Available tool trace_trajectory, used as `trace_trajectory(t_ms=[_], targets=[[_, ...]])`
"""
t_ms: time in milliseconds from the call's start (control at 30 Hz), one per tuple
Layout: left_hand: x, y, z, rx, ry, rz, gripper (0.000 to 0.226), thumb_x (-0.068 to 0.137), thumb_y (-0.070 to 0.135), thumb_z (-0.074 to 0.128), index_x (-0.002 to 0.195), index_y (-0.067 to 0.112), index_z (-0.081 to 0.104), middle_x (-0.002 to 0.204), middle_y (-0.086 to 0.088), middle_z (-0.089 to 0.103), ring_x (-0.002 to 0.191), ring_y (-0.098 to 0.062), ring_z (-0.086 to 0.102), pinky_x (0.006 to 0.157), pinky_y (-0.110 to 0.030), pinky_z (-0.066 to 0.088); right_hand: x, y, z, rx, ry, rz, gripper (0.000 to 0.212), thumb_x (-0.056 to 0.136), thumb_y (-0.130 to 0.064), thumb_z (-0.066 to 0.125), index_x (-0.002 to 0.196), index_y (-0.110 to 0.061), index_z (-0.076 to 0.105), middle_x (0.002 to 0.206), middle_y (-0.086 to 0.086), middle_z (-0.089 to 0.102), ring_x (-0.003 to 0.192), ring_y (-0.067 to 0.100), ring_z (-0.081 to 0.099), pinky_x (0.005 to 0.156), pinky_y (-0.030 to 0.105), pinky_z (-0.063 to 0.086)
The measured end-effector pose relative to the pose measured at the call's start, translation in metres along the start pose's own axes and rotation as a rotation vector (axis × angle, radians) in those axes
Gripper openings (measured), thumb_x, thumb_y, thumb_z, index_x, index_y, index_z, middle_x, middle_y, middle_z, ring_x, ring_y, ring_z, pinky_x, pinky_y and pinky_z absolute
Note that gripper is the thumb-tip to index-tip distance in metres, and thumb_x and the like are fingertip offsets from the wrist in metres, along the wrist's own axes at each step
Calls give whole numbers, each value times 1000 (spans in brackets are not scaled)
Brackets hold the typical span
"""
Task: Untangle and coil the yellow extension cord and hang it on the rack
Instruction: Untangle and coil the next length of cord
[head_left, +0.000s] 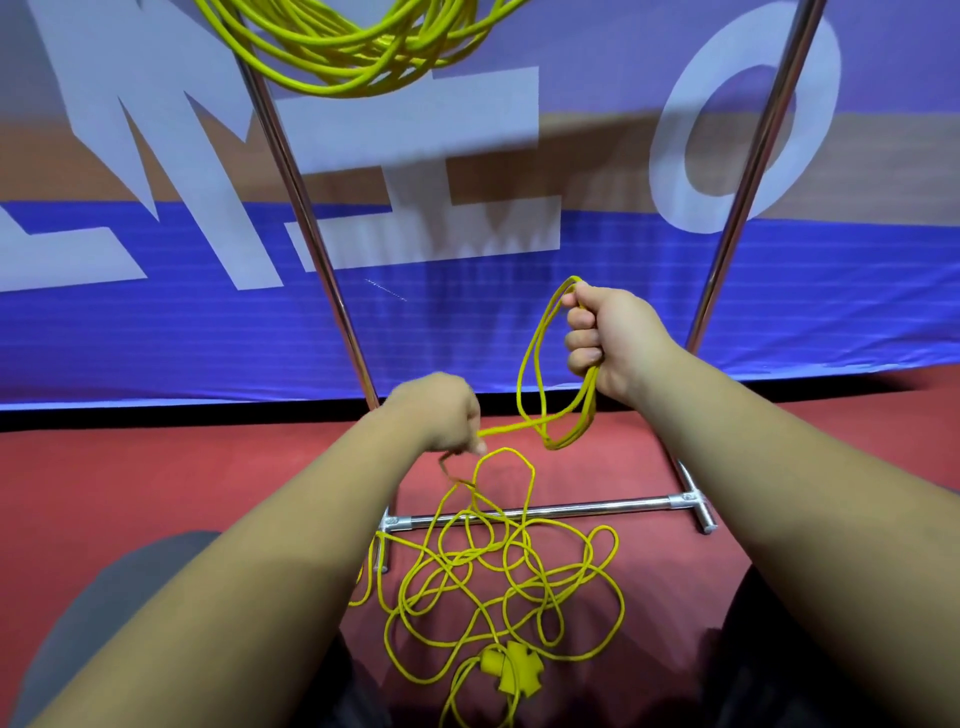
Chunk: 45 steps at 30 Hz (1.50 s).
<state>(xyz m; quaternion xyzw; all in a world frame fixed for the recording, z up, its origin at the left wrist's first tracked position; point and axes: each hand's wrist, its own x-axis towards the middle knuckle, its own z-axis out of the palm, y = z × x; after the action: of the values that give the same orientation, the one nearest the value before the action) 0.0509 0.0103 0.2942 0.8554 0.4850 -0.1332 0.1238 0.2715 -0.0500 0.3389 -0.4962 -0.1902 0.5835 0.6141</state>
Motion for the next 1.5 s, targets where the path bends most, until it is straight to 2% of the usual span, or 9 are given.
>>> trace_trajectory(t_ms=[167,367,467,667,867,1033,1233,1367,1500], targets=[[-8,6,-38,-241,510,-219,8,89,21,59,88,14,57,88,-6,64,78,-29,63,60,-32,46,1,1,-2,-52,44,-67,28,109,-38,52,92,-16,56,61,-6,33,47,8,21,40,22,19],[-21,0,-31,-664,54,-25,45,98,55,59,84,14,68,70,-8,65,59,-21,63,60,-29,53,5,0,-5,-66,76,-79,21,105,-28,58,117,-13,67,63,-6,46,47,8,23,39,21,19],[-22,-12,-17,-601,-271,111,37,95,52,70,82,17,67,71,0,65,65,-11,64,62,-19,48,5,-3,-5,-34,84,-65,18,104,-23,61,120,-16,63,66,-5,56,46,7,24,37,20,19],[-13,-4,38,-67,-672,137,9,88,22,80,92,26,73,79,10,65,86,-14,57,89,-35,48,0,-16,-5,40,-36,-26,18,104,-20,58,120,-19,66,77,-5,61,46,6,21,34,19,17],[-8,-5,77,399,-658,84,37,92,1,61,126,11,72,125,-11,71,96,-25,64,87,-37,55,-12,-31,-5,0,-200,-7,10,96,-14,54,104,-14,59,73,-4,45,46,6,22,35,19,15],[-1,-17,59,439,-304,-54,31,96,17,65,126,21,71,127,-2,69,116,-29,68,94,-46,58,-16,-30,-3,-142,-236,13,13,95,-19,48,92,-13,59,69,-2,41,48,10,25,35,21,18],[11,-26,31,-138,-134,-155,24,102,34,64,100,11,71,86,-3,80,81,-21,77,87,-39,61,-7,-13,-10,-372,-197,30,29,108,-39,54,108,-12,65,62,-4,38,39,7,22,33,19,17],[4,-24,7,-749,169,-163,24,103,26,63,87,8,64,69,-11,67,52,-26,69,48,-33,57,-1,3,-13,-562,-209,60,21,108,-33,55,100,-14,56,88,3,72,44,11,26,40,20,22],[-12,-3,-26,-1118,194,-57,29,102,37,63,104,10,73,73,-4,61,55,-19,65,57,-35,62,0,23,-6,-704,-197,13,21,102,-35,66,103,-16,56,100,8,79,44,13,30,44,21,27]])
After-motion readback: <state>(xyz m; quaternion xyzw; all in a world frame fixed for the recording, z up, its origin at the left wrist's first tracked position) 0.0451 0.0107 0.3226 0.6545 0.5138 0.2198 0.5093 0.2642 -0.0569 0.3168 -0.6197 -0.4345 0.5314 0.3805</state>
